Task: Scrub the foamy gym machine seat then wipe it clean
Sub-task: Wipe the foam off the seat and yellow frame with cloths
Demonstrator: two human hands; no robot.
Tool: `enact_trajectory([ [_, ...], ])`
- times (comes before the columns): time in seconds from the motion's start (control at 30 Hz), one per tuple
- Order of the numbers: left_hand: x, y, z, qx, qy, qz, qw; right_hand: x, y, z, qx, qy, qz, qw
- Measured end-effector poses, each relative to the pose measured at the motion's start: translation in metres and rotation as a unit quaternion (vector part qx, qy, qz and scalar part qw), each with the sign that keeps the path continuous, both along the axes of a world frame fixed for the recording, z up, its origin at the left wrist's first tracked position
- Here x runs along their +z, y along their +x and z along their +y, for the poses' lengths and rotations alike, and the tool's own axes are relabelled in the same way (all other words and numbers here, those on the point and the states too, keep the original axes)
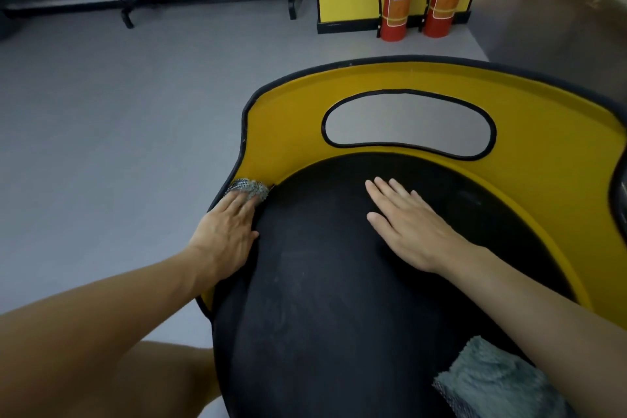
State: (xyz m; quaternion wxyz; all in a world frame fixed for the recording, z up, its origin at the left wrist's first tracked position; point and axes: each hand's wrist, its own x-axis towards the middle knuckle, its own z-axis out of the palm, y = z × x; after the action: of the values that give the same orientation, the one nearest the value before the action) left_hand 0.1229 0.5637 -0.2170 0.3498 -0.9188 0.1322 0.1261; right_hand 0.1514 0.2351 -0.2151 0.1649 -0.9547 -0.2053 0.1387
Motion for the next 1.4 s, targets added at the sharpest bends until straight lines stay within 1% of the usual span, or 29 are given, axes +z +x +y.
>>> enact_trajectory([
  [0.1,0.001,-0.021,-0.002,0.047,-0.033,0.026,0.998,0.001,-0.006,0.002,-0.003,0.012,0.018,1.0],
  [0.2,0.003,-0.045,-0.003,0.071,-0.034,0.038,0.996,0.007,-0.013,-0.004,-0.018,0.025,0.027,0.999],
  [0.27,0.005,-0.057,-0.001,0.053,-0.002,0.04,0.998,0.011,-0.018,-0.013,-0.039,0.022,0.036,0.998],
  [0.4,0.016,-0.073,0.001,-0.016,0.083,0.067,0.994,0.014,-0.029,-0.043,-0.073,0.011,0.05,0.996],
  [0.47,0.023,-0.076,0.003,-0.058,0.092,0.07,0.992,0.015,-0.036,-0.063,-0.097,0.019,0.048,0.994],
  [0.53,0.031,-0.073,0.008,-0.071,0.049,0.062,0.994,0.019,-0.042,-0.084,-0.126,0.052,0.042,0.99],
  [0.57,0.035,-0.071,0.008,-0.063,0.007,0.049,0.997,0.022,-0.045,-0.093,-0.142,0.078,0.038,0.986],
  [0.63,0.04,-0.067,0.003,0.006,-0.128,0.005,0.992,0.027,-0.053,-0.113,-0.179,0.134,0.032,0.974],
  [0.67,0.044,-0.066,-0.003,0.055,-0.21,-0.022,0.976,0.029,-0.057,-0.122,-0.199,0.157,0.036,0.967],
  [0.7,0.047,-0.067,-0.013,0.097,-0.292,-0.05,0.95,0.03,-0.06,-0.13,-0.22,0.176,0.042,0.959],
  [0.73,0.05,-0.068,-0.025,0.119,-0.372,-0.081,0.917,0.029,-0.062,-0.138,-0.244,0.194,0.046,0.949],
  [0.8,0.049,-0.067,-0.06,0.1,-0.515,-0.127,0.842,0.026,-0.063,-0.15,-0.292,0.231,0.047,0.927],
  [0.87,0.046,-0.059,-0.109,0.076,-0.601,-0.137,0.784,0.023,-0.063,-0.158,-0.332,0.27,0.05,0.902],
  [0.93,0.044,-0.041,-0.165,0.066,-0.655,-0.139,0.739,0.021,-0.063,-0.162,-0.354,0.296,0.05,0.886],
  [1.0,0.038,-0.018,-0.223,0.032,-0.677,-0.136,0.722,0.022,-0.064,-0.162,-0.364,0.304,0.049,0.879],
  [1.03,0.035,-0.006,-0.249,0.015,-0.679,-0.134,0.721,0.022,-0.063,-0.162,-0.369,0.304,0.044,0.877],
  [1.07,0.03,0.009,-0.273,-0.005,-0.672,-0.126,0.73,0.021,-0.061,-0.162,-0.374,0.304,0.04,0.875],
  [1.1,0.022,0.022,-0.294,-0.026,-0.652,-0.101,0.751,0.02,-0.059,-0.161,-0.378,0.303,0.036,0.874],
  [1.13,0.011,0.033,-0.314,-0.051,-0.622,-0.055,0.78,0.02,-0.056,-0.161,-0.382,0.304,0.032,0.872],
  [1.17,0.0,0.04,-0.331,-0.089,-0.567,0.001,0.819,0.019,-0.052,-0.16,-0.383,0.303,0.029,0.872],
  [1.2,-0.011,0.045,-0.343,-0.127,-0.496,0.052,0.858,0.018,-0.049,-0.159,-0.383,0.3,0.028,0.873],
  [1.23,-0.018,0.05,-0.348,-0.15,-0.428,0.087,0.887,0.017,-0.045,-0.158,-0.38,0.295,0.029,0.876],
  [1.27,-0.024,0.056,-0.347,-0.163,-0.403,0.091,0.896,0.017,-0.04,-0.156,-0.376,0.292,0.032,0.879],
  [1.33,-0.026,0.074,-0.336,-0.146,-0.392,0.05,0.907,0.017,-0.032,-0.156,-0.369,0.288,0.041,0.883],
  [1.4,-0.024,0.096,-0.318,-0.11,-0.343,0.021,0.933,0.018,-0.026,-0.156,-0.361,0.284,0.045,0.887],
])
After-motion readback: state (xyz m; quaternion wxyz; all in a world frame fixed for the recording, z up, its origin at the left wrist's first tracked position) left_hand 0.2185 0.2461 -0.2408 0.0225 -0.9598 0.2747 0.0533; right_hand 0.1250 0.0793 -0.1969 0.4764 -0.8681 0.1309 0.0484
